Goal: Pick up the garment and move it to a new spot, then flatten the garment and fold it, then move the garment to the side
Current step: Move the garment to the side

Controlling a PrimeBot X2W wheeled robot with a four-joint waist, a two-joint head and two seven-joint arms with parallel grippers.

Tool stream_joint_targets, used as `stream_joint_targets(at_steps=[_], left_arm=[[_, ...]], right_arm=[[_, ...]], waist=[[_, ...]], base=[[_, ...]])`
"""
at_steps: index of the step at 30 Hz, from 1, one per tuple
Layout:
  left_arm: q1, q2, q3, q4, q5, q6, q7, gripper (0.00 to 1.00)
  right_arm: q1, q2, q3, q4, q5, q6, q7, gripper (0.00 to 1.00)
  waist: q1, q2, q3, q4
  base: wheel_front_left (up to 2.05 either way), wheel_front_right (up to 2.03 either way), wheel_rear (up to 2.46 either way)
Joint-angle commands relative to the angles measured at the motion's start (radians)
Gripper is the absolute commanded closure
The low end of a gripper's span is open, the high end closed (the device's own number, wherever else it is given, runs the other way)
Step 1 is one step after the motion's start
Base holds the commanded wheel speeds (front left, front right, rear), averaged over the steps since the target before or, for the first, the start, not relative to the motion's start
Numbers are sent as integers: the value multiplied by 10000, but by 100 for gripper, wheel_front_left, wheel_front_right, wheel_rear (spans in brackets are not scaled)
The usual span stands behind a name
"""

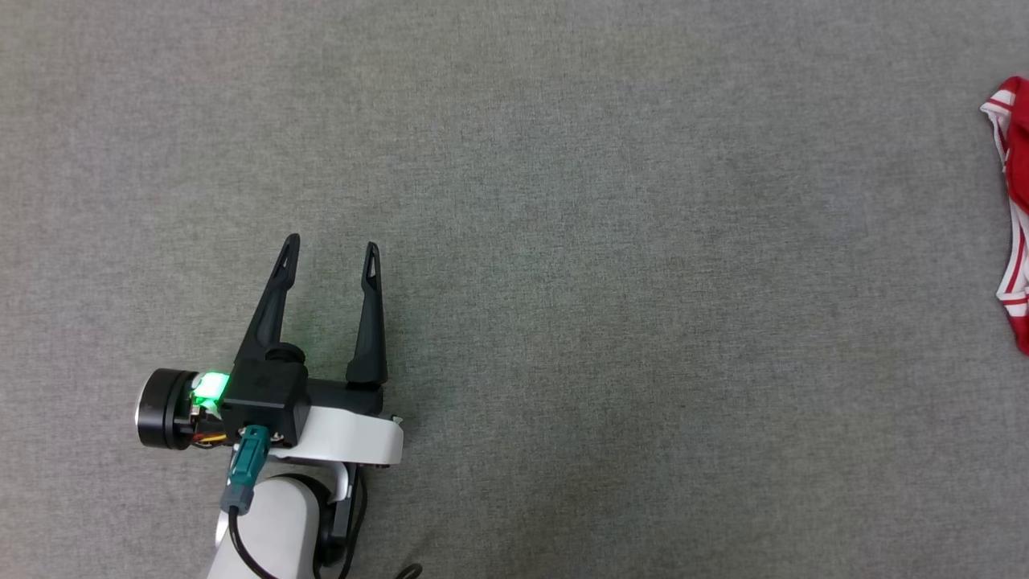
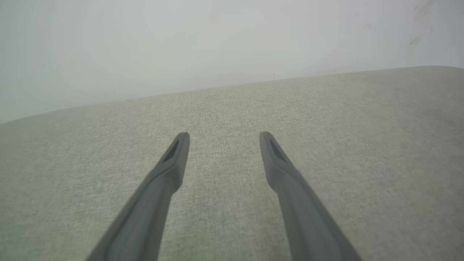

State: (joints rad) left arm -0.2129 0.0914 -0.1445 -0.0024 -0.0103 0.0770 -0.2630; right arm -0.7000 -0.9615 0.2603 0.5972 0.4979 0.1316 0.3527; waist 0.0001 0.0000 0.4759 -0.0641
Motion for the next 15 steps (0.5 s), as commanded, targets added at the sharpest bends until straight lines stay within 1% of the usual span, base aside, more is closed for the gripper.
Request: stream_joint_targets(at_steps=[1, 2, 5, 9, 13, 15], left_arm=[[-72, 25, 30, -1, 34, 32, -21, 0], [-20, 28, 36, 18, 24, 53, -21, 0], [175, 32, 64, 67, -14, 116, -21, 0], [416, 15, 73, 106, -80, 142, -21, 0], [775, -1, 114, 162, -148, 201, -21, 0], [969, -1, 152, 188, -193, 209, -21, 0]], right_arm=[[-179, 129, -102, 183, -110, -19, -37, 78], [-226, 200, -126, 266, -208, -18, -111, 0], [-240, 424, -192, 466, -436, -18, -355, 0], [-56, 627, -331, 409, -769, -18, -1030, 0], [191, 882, -663, 96, -1173, -18, -2051, 0], [338, 1149, -943, -122, -1465, -18, -2634, 0]], waist=[[-1, 0, -96, -7], [-1, 0, -174, -19], [-1, 0, -470, -64], [-1, 0, -1010, -64], [-1, 0, -1591, -62], [-1, 0, -1874, -45]], base=[[0, 0, 0], [0, 0, 0], [0, 0, 0], [0, 0, 0], [0, 0, 0], [0, 0, 0]])
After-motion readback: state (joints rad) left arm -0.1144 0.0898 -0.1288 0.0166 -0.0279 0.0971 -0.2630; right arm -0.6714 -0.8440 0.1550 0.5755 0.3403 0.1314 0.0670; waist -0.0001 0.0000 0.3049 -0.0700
